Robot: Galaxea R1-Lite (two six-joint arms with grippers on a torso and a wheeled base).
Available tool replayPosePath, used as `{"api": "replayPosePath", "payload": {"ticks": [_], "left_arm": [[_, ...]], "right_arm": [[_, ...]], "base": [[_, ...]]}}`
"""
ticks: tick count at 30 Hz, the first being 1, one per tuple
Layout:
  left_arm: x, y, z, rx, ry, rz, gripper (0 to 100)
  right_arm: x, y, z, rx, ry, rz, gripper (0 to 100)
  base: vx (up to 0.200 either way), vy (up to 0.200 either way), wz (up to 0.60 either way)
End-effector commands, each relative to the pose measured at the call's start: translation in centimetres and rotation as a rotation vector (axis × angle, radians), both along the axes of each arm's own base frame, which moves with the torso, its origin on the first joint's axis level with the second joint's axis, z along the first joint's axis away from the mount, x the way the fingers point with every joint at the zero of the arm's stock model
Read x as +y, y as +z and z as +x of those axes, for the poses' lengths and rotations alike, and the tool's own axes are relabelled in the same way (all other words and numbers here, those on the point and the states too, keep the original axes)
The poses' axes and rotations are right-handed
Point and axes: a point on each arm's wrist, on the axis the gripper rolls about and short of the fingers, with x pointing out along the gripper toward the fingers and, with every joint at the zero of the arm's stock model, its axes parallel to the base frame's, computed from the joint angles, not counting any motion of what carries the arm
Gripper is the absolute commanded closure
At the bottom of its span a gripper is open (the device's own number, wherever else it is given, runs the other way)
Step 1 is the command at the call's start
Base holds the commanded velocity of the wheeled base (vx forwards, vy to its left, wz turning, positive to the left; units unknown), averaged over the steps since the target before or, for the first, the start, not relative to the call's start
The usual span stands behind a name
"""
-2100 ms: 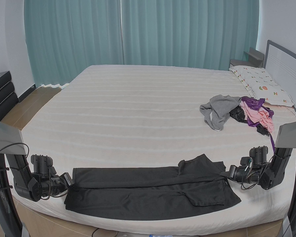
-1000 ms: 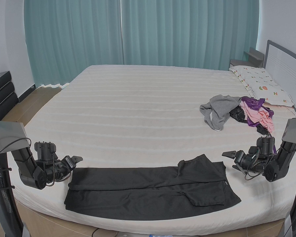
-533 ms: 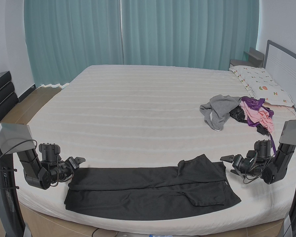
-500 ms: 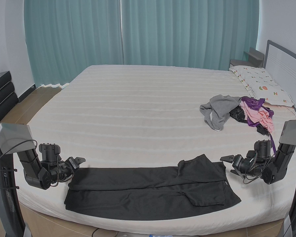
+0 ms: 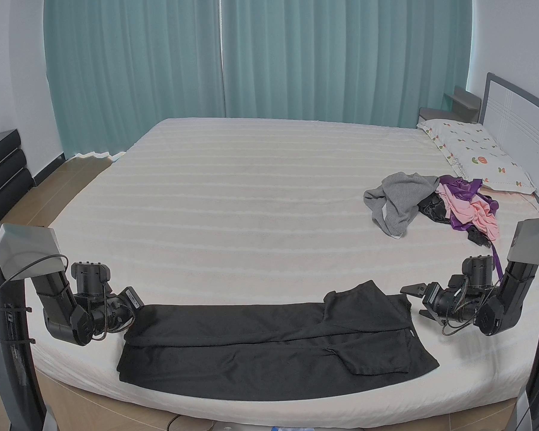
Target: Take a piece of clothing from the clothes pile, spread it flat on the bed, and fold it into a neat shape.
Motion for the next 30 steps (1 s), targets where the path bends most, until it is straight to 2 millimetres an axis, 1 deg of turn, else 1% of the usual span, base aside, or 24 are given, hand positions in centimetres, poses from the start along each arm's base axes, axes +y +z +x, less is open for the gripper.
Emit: {"api": "replayPosePath", "payload": {"ticks": [1, 4, 9, 15, 17, 19, 20, 21, 23, 30], "left_arm": [[0.3, 0.0, -0.1, 0.002, 0.013, 0.003, 100], [0.7, 0.1, 0.1, -0.005, 0.05, 0.018, 100], [0.6, 0.4, 0.3, -0.015, 0.083, -0.009, 100], [0.5, 0.2, 0.3, -0.007, 0.082, -0.014, 100], [0.5, 0.2, 0.3, -0.007, 0.083, -0.013, 100], [0.5, 0.2, 0.3, -0.007, 0.083, -0.013, 100], [0.5, 0.1, 0.2, -0.004, 0.082, -0.014, 100], [0.5, 0.1, 0.2, -0.004, 0.083, -0.013, 100], [0.5, 0.1, 0.2, -0.004, 0.083, -0.013, 100], [0.5, 0.2, 0.2, -0.005, 0.082, -0.014, 100]], "right_arm": [[0.0, 0.0, 0.1, -0.001, 0.001, 0.0, 0], [0.0, 0.0, 0.2, -0.003, 0.001, 0.0, 0], [1.0, -0.1, 1.1, -0.026, 0.026, -0.003, 0], [1.5, -0.3, 3.3, -0.056, 0.033, -0.009, 0], [1.9, -0.1, 4.5, -0.053, 0.038, -0.014, 0], [1.9, -0.1, 4.6, -0.05, 0.038, -0.015, 0], [2.3, -0.3, 5.6, -0.021, 0.02, -0.042, 0], [2.3, -0.3, 5.6, -0.018, 0.017, -0.044, 0], [2.5, -1.1, 5.4, 0.002, 0.013, -0.068, 0], [2.4, -1.3, 5.2, 0.013, 0.003, -0.077, 0]], "base": [[0.0, 0.0, 0.0], [0.0, 0.0, 0.0], [0.0, 0.0, 0.0], [0.0, 0.0, 0.0], [0.0, 0.0, 0.0], [0.0, 0.0, 0.0], [0.0, 0.0, 0.0], [0.0, 0.0, 0.0], [0.0, 0.0, 0.0], [0.0, 0.0, 0.0]]}}
